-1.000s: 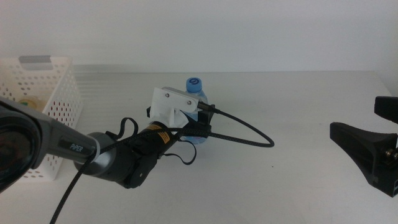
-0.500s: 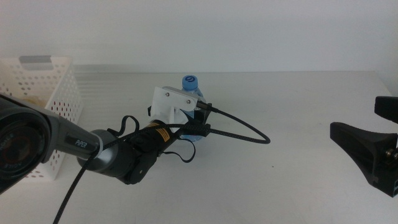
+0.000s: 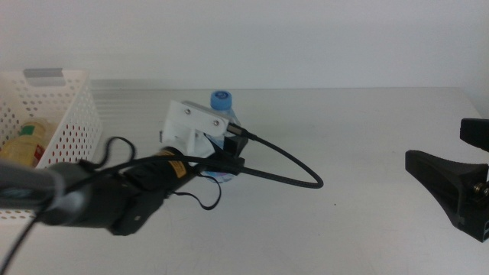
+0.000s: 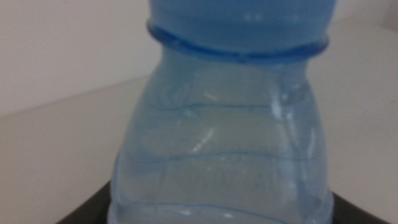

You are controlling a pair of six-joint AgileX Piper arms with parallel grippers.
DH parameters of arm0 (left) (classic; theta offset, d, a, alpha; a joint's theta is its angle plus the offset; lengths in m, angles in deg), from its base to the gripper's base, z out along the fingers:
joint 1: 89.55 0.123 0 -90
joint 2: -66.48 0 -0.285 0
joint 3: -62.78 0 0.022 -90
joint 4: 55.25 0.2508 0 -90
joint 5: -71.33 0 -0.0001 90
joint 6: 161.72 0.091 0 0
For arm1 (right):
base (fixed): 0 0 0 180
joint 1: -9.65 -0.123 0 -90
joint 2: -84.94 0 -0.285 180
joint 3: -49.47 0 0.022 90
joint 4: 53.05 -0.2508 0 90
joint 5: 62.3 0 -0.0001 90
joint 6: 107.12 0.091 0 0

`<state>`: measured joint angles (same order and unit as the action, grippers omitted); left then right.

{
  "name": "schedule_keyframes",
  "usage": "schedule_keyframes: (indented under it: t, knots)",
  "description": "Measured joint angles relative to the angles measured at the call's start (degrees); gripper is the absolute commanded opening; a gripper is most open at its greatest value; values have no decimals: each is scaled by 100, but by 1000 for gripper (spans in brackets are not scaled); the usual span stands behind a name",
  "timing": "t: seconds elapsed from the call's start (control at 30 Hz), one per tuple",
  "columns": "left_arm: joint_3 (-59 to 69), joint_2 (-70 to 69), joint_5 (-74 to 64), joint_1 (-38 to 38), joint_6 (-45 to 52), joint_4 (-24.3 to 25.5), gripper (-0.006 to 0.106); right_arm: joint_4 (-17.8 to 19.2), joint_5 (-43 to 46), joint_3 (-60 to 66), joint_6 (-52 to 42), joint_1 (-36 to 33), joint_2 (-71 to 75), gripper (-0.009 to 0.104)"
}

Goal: Use arms to grab the bottles and put them into the dustbin to the left of the table.

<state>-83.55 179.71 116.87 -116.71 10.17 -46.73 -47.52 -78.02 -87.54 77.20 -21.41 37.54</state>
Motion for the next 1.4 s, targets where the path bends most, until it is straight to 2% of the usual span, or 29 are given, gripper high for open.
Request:
schedule_keyframes:
  t: [0.53, 0.73, 0.83, 1.13, 1.4]
  knots:
    - [322, -3337, -3184, 0, -60, 59, -5, 0, 0, 0, 0, 0, 0, 87]
    - [305, -4082, -4488, 0, -132, -15, -5, 0, 0, 0, 0, 0, 0, 87]
    - [57, -4259, -5615, 60, -132, -43, -5, 0, 0, 0, 0, 0, 0, 87]
    - [-1054, -4191, -7469, 1107, -82, -251, -5, 0, 0, 0, 0, 0, 0, 87]
    - [-2384, -3348, -8839, 2306, 811, -795, -5, 0, -4, 0, 0, 0, 0, 87]
